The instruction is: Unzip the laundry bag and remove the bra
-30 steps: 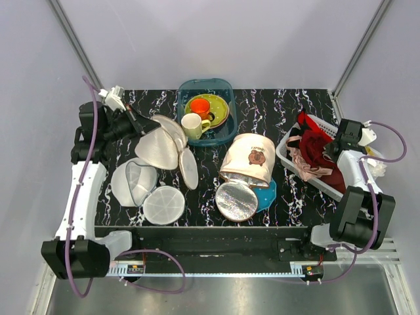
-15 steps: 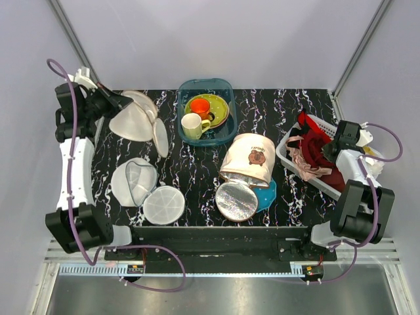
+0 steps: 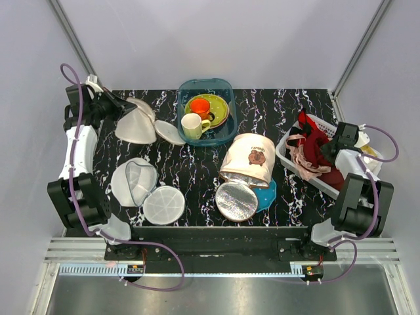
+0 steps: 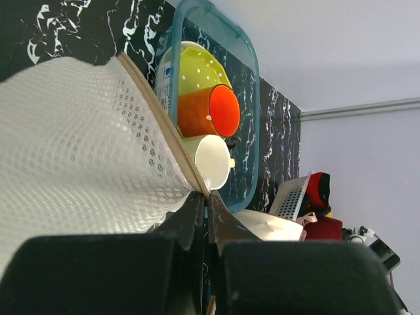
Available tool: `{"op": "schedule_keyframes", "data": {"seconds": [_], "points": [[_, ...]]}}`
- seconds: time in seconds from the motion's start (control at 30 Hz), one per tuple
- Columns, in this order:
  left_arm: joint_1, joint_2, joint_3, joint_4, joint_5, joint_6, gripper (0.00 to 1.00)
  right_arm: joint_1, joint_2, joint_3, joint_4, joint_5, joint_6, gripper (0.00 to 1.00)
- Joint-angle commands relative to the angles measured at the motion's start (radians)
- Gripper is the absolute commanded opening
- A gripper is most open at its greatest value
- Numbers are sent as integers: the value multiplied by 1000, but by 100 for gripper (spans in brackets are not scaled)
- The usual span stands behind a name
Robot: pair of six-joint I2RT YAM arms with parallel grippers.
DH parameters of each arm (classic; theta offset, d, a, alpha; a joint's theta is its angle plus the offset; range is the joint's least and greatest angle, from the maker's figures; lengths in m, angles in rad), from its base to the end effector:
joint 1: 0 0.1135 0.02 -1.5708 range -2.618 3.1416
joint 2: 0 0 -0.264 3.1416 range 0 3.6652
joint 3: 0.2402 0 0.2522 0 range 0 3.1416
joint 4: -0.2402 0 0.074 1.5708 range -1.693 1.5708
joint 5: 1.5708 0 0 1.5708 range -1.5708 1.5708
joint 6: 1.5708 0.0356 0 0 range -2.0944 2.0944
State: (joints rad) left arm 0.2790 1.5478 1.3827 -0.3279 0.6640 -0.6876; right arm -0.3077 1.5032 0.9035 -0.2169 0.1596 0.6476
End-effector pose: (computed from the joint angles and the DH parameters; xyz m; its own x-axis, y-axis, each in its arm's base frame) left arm 0.3476 0.0768 0.3481 -0.5452 -0.6761 -0.4956 -0.0530 0.6179 -0.7845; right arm 0.2966 -0.1002 0.2086 -0.3110 0.7238 -0.6160 0.7402 0.5910 0.3207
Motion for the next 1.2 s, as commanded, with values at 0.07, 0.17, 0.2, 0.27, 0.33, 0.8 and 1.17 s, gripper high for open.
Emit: {"op": "schedule_keyframes", "data": {"seconds": [0.07, 0.17, 0.2, 0.27, 0.33, 0.8, 1.17], "points": [[2, 21, 85, 64, 55, -27, 0, 4, -145, -3, -27, -91, 50, 36], [2, 24, 107, 44, 51, -26, 16, 2, -211, 14, -30, -126, 23, 59], [2, 15, 110, 43, 48, -24, 22, 4, -221, 27, -60, -130, 8, 66], [2, 6, 107, 44, 37, -26, 33, 4, -254, 66, -105, -137, -5, 69], [2, 0, 102, 52, 39, -32, 43, 2, -296, 90, -124, -132, -5, 72], [-4, -164, 79, -91, -21, 25, 99, 5, -386, 236, -328, -135, -74, 100], [-165, -437, -45, -148, 3, 114, 99, 237, -279, 537, -487, -58, -195, 100]]}}
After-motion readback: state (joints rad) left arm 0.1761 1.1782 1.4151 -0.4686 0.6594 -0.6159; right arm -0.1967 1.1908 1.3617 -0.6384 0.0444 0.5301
